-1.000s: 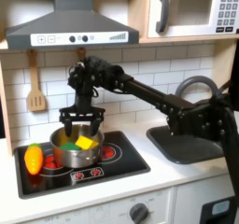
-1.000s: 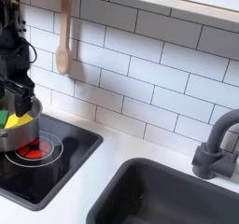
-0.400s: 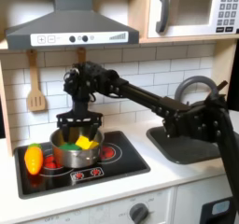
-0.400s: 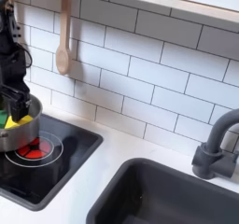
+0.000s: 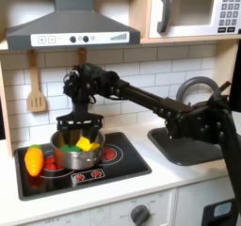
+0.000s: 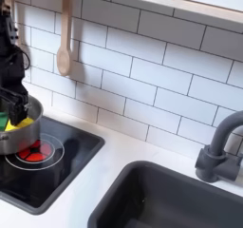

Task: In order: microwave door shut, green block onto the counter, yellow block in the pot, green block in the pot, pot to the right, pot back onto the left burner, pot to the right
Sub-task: 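Put the green block in the pot, then move the pot to the right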

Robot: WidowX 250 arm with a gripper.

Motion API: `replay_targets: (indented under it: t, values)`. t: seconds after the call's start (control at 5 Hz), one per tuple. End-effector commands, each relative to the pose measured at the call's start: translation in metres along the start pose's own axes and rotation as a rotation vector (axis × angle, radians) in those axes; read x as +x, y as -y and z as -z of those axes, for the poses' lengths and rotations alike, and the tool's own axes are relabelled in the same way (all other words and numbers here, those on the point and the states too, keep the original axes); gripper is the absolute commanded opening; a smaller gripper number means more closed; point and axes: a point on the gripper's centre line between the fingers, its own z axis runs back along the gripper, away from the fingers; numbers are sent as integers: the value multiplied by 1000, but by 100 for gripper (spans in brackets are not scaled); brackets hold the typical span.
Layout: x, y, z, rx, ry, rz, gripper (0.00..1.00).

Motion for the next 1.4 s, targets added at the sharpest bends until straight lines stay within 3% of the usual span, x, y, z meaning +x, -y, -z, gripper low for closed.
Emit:
replay_targets:
  t: [0.0, 0.4, 1.2]
  values:
    - [-1, 18, 1, -15, -5, -9, 100]
    - [-1, 34, 13, -31, -28, 4, 100]
    - [2, 71, 9, -53, -34, 45, 100]
